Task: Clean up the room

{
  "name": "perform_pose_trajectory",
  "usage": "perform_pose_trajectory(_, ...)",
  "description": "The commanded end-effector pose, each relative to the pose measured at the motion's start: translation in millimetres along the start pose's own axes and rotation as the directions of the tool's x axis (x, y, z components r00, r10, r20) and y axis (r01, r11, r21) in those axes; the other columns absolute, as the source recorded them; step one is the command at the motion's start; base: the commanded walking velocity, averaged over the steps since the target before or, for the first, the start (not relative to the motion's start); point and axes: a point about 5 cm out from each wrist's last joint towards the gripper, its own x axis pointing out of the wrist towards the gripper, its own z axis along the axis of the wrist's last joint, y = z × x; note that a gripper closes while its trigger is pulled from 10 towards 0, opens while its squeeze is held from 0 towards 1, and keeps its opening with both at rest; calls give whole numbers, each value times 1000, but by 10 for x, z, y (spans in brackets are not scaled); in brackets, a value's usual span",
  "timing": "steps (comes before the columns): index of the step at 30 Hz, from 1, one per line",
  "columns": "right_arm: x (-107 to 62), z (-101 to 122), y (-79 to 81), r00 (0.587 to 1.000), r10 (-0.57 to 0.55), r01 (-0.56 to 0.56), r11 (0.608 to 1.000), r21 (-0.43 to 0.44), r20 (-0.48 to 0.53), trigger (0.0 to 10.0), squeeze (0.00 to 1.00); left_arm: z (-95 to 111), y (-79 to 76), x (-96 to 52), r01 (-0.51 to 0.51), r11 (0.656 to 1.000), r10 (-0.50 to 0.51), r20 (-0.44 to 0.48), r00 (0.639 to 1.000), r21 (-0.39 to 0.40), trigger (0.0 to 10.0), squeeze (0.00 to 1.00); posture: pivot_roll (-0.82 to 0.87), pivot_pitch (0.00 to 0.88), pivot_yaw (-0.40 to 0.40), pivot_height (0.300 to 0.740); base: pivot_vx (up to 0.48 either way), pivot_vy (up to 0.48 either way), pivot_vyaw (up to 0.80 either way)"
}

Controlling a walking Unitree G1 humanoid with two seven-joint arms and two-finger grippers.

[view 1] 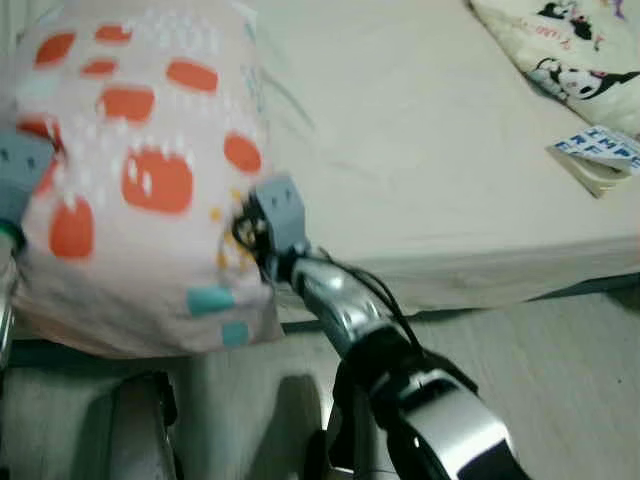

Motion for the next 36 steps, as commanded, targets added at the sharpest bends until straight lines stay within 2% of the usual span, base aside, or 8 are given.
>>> perform_pose_trajectory(1,135,78,515,994,83,-90,990,104,73,10000,0,99,-83,19,2,999,-5,74,997,33,10000,0,167,333,-190,525,0,0,0)
perform_pose_trajectory(8,212,450,265,988,-56,45,996,81,142,10000,0,356,-39,152,-75,993,53,216,975,94,10000,0,176,342,-198,525,0,0,0)
perform_pose_trajectory(16,-29,-393,438,988,129,-128,992,17,-88,10000,0,-349,-229,40,4,989,7,-70,998,150,10000,0,143,333,-183,525,0,0,0)
perform_pose_trajectory(18,-237,-828,568,940,258,-265,964,0,-223,10000,0,-610,51,-42,-217,956,243,-123,962,196,10000,0,134,330,-175,525,0,0,0)
perform_pose_trajectory(22,-300,-935,571,930,267,-276,961,-3,-252,10000,0,-669,186,-72,-309,926,336,-99,937,219,10000,0,132,325,-165,525,0,0,0)
perform_pose_trajectory(25,-369,-1021,451,944,198,-206,979,0,-263,10000,0,-766,366,-142,-402,880,429,-60,901,253,10000,0,143,315,-155,525,0,0,0)
perform_pose_trajectory(31,-378,-859,11,981,-7,-4,999,-52,-195,10000,0,-726,390,-289,-334,930,338,-2,941,156,10000,0,147,296,-130,525,0,0,0)
perform_pose_trajectory(36,-485,-601,-450,992,-114,109,989,-101,-50,10000,0,-428,471,-694,-232,959,206,160,965,162,10000,0,169,270,-112,525,0,0,0)
